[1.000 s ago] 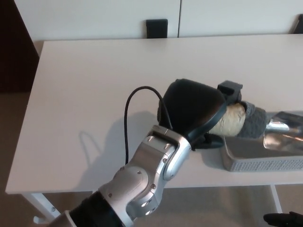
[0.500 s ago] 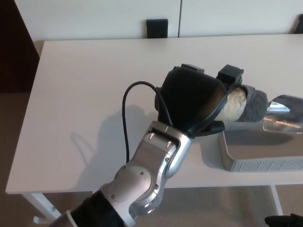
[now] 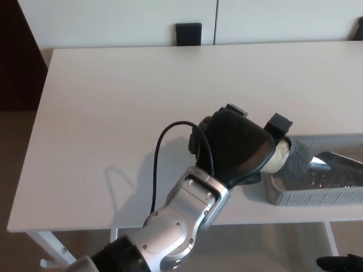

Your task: The robot walks towards a desk on which a shovel is kept on the left hand side and a container is kept on the right hand side. The robot picks up the shovel using its left hand and places it in the container.

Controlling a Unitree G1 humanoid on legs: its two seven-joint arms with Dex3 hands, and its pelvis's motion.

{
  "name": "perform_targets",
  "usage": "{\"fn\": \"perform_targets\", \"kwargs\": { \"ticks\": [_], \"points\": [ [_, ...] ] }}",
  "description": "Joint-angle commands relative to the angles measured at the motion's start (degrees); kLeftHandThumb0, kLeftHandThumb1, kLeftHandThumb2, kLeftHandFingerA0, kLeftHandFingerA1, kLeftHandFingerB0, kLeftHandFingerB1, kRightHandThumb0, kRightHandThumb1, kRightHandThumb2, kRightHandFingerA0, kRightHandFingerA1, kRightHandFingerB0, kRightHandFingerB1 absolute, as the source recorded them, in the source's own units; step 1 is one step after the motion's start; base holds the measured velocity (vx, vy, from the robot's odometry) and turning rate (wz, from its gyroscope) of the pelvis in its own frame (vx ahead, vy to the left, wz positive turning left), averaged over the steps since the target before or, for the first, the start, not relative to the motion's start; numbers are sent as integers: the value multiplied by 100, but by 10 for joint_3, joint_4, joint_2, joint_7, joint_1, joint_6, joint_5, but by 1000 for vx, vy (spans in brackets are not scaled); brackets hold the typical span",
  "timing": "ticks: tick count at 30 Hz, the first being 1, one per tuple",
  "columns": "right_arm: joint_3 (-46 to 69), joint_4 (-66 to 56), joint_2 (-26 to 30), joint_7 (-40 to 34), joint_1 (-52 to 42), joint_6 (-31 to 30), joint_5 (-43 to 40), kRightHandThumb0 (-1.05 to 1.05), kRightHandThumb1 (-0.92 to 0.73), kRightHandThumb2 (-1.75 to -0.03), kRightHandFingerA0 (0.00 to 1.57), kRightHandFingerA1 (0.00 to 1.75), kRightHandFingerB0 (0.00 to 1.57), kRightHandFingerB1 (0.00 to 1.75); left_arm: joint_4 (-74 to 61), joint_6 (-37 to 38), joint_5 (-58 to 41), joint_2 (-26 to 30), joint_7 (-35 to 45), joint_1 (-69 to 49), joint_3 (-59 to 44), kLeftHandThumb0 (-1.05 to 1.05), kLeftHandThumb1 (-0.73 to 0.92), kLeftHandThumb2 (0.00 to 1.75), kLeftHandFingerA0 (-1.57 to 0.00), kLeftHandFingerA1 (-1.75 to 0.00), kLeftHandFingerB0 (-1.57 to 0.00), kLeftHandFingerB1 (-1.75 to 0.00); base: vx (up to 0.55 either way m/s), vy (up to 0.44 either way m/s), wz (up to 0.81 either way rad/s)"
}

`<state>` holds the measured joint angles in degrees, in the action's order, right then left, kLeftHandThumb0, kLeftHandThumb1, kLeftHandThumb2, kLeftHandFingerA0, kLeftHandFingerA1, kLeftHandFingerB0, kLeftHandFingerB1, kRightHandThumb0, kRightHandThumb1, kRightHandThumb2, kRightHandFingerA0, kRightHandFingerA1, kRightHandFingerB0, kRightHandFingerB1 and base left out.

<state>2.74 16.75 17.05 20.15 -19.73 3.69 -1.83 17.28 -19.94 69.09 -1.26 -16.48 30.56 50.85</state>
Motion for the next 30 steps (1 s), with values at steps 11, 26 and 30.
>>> {"fn": "perform_targets", "kwargs": {
  "ticks": [11,26,30],
  "points": [
    [-1,-8,13,-2,-3,8,12,-35,-61,-58,69,48,50,42,46,-16,36,-63,5,26,12,-78,67,119,-157,-155,-64,-95,0,0,0],
    [2,-10,12,3,-3,5,3,-40,-60,-56,80,56,57,45,62,-6,-2,-139,54,45,27,-83,67,120,-156,-153,-51,-83,0,0,3],
    [-2,-17,20,11,-5,21,7,-49,-50,-81,57,59,35,49,38,-28,4,-141,139,48,38,-100,65,111,-3,-20,0,-37,0,0,0]
  ]
}}
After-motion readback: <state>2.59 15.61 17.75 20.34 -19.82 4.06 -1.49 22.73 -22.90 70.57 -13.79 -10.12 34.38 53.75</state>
